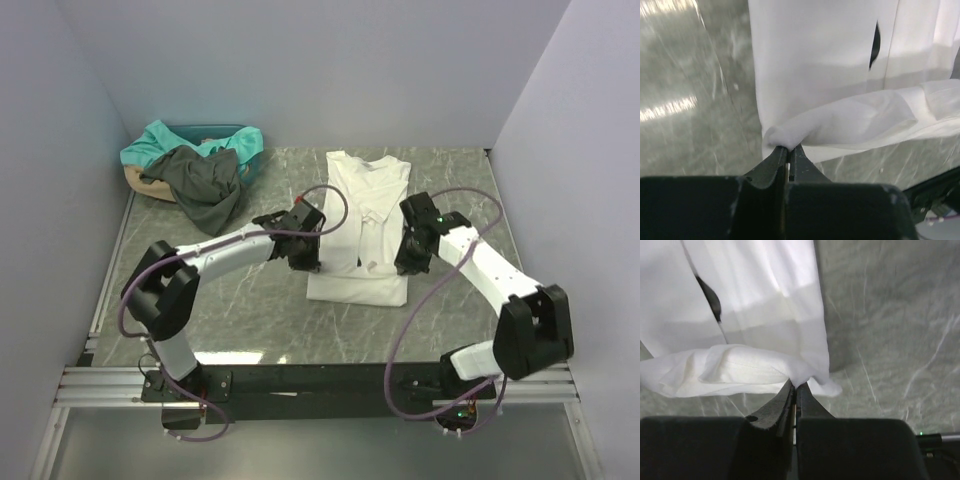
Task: Fold and stack the t-shirts
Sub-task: Fold the tshirt
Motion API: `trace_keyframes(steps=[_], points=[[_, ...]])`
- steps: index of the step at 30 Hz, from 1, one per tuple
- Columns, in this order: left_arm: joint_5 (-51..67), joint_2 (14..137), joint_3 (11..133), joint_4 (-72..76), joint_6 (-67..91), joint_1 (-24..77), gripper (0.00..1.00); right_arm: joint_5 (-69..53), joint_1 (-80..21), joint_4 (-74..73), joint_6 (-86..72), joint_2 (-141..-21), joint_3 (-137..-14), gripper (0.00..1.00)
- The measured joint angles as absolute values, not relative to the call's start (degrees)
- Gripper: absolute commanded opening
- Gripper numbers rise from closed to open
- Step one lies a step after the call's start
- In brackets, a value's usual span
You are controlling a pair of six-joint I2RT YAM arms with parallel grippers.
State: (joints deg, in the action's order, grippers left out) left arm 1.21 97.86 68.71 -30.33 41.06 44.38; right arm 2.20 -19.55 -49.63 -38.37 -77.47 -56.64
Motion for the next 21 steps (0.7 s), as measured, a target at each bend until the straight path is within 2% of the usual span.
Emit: trace_keyframes(steps=[14, 21], points=[[6.15, 113.91, 86.85, -27.73, 33.52, 33.21, 0.00, 3.51, -14.37, -46.00, -31.83, -98.41, -77.69, 0.00], [9.74, 121.19, 96.97, -28.08, 29.91, 31.16, 0.00, 3.75, -12.60, -46.52, -30.04, -104.64, -85.03, 0.00]])
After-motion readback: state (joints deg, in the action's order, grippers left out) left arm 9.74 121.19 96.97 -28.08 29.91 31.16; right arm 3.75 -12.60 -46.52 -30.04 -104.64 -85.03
